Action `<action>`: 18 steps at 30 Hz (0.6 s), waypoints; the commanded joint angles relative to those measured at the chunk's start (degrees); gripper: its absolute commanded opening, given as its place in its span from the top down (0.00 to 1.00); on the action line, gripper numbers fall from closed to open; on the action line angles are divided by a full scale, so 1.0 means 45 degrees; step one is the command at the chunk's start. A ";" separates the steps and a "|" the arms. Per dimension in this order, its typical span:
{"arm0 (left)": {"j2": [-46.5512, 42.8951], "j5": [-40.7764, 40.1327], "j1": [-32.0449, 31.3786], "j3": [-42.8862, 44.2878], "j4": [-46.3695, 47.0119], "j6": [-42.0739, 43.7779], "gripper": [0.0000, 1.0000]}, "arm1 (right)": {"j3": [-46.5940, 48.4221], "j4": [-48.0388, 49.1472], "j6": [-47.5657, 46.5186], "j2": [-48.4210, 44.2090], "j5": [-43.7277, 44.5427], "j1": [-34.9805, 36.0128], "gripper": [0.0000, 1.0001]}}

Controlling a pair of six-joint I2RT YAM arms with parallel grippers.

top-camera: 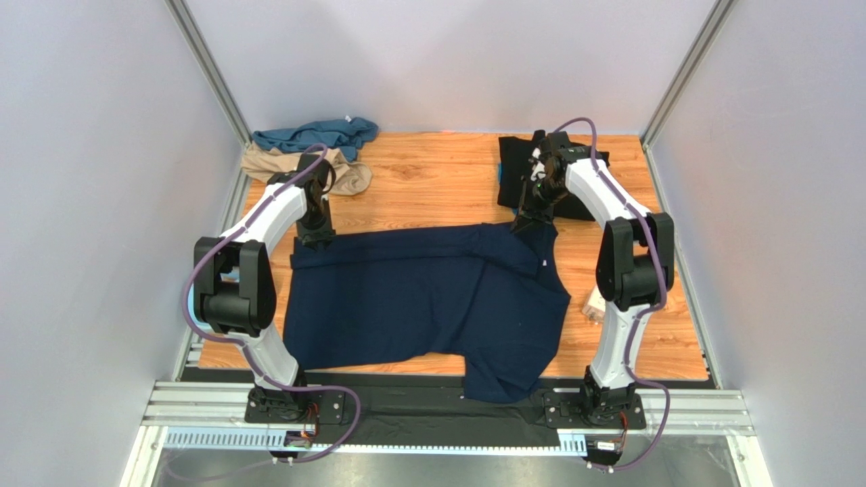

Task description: Fold and stack the t-shirts

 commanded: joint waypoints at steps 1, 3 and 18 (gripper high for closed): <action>-0.0285 -0.0047 -0.0064 0.0370 0.0129 -0.0096 0.73 | -0.0810 -0.0287 0.0042 -0.1578 -0.0494 0.0583 1.00; -0.0246 -0.0438 -0.0064 0.0662 -0.0007 0.0002 0.73 | -0.1529 -0.0443 0.0041 -0.2125 -0.0592 0.0876 1.00; -0.0050 0.0089 -0.0064 0.1426 -0.0243 -0.0115 0.73 | -0.4737 -0.1615 -0.0056 -0.2439 -0.0358 0.3065 0.95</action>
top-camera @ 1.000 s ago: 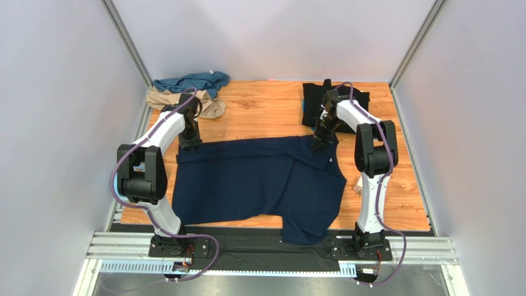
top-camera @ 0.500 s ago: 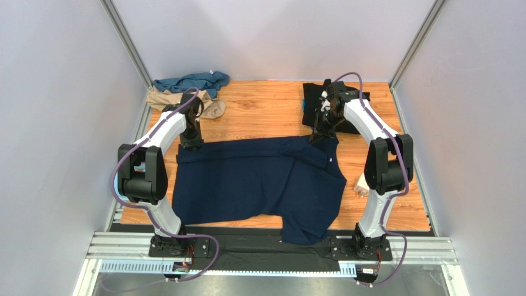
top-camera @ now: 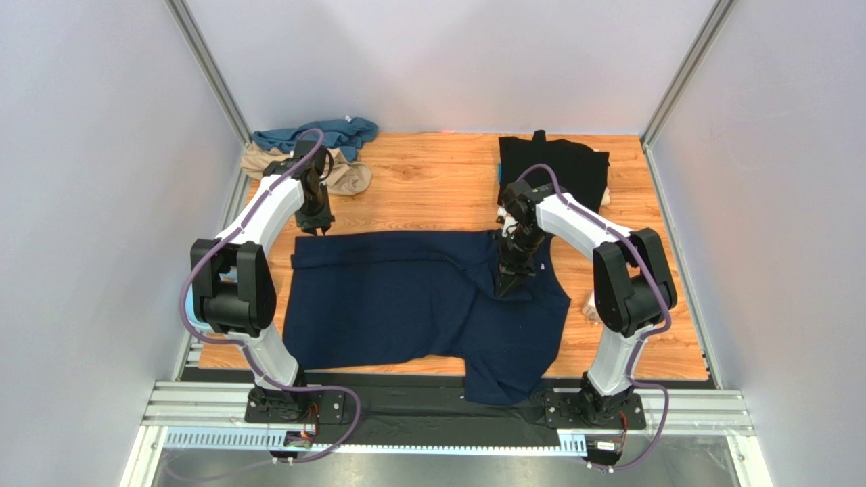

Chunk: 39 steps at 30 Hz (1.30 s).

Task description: Fold and stack the t-shirts

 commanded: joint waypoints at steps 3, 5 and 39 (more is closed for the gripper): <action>-0.0129 0.0303 -0.0059 -0.0164 0.0083 -0.0120 0.73 | -0.0561 -0.0595 0.0207 -0.0171 0.0679 0.0394 0.76; -0.0226 0.0439 -0.0059 -0.0398 0.0220 -0.0120 0.72 | -0.0484 -0.0732 0.0227 -0.0366 0.1048 0.0395 0.75; 0.1786 0.1670 -0.0137 -0.1120 0.0494 0.0212 0.73 | 0.5807 0.0048 -0.0359 0.5141 0.2652 -0.2046 0.92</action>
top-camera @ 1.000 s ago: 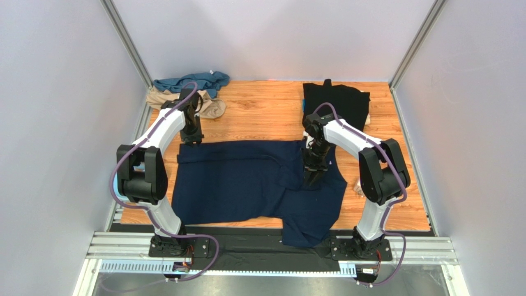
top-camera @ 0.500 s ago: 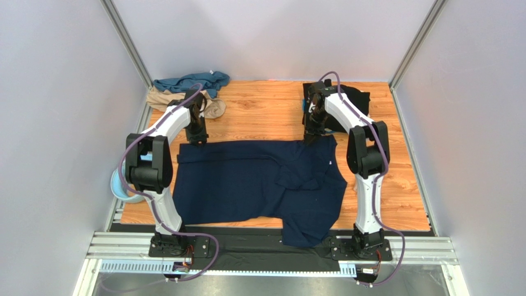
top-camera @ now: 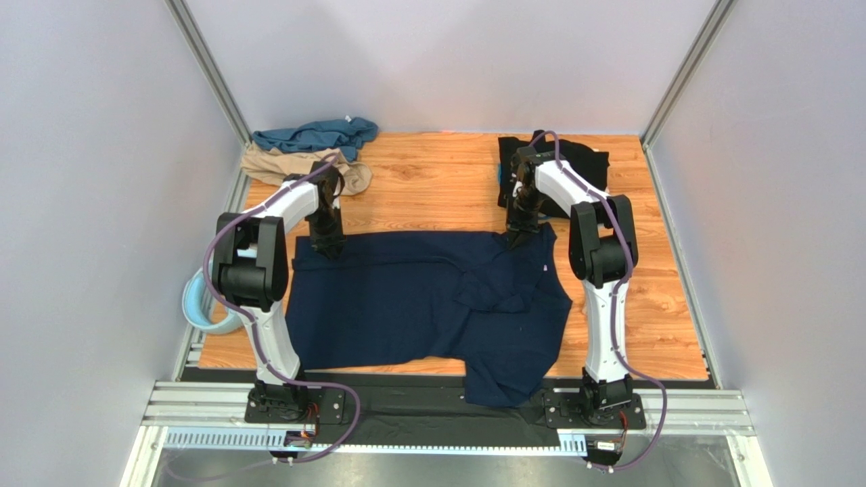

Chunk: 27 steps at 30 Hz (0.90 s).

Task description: Fold and stack the t-shirts

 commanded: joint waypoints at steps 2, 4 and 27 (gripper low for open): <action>-0.0823 0.0062 -0.0181 -0.0679 -0.0084 0.0144 0.75 | -0.0464 0.0000 -0.0126 -0.0479 0.0020 -0.0123 0.96; -0.0999 0.0062 -0.0201 -0.0895 -0.0084 0.0106 0.76 | -0.0523 0.0019 -0.0107 -0.0537 0.0039 -0.0162 0.98; -0.2778 -0.1168 -0.0064 -0.0859 -0.0631 0.0574 0.73 | -0.1264 0.0820 0.0929 -0.2704 0.0701 -0.1295 0.82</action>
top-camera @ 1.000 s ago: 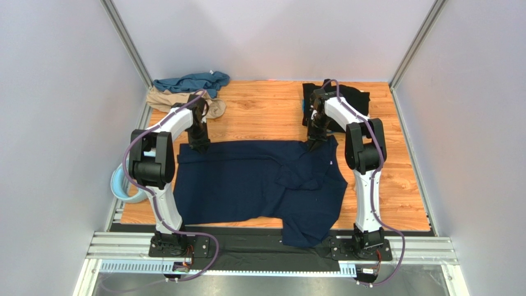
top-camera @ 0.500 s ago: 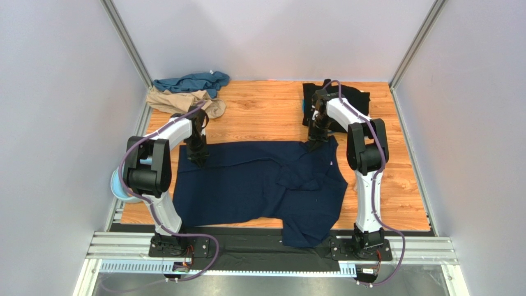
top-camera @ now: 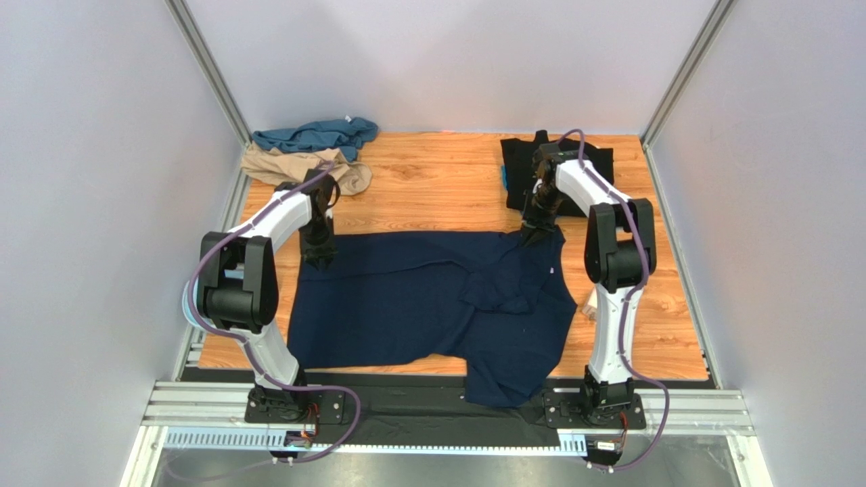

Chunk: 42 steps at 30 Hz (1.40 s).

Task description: Fold and stack the t-shirts

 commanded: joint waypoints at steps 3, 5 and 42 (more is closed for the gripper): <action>0.0105 0.0148 0.0052 0.1812 0.0107 0.0151 0.73 | -0.0226 0.0383 0.0097 -0.1667 0.0825 -0.0426 0.82; 0.0867 0.0363 0.0052 0.2398 0.0107 -0.0004 0.74 | -0.0148 0.0169 0.0019 -0.1200 0.0786 -0.0485 0.82; 0.5126 0.1183 0.1556 0.6207 -0.1748 0.0757 1.00 | 0.0652 -0.0731 0.0019 0.0795 0.2036 -0.1325 1.00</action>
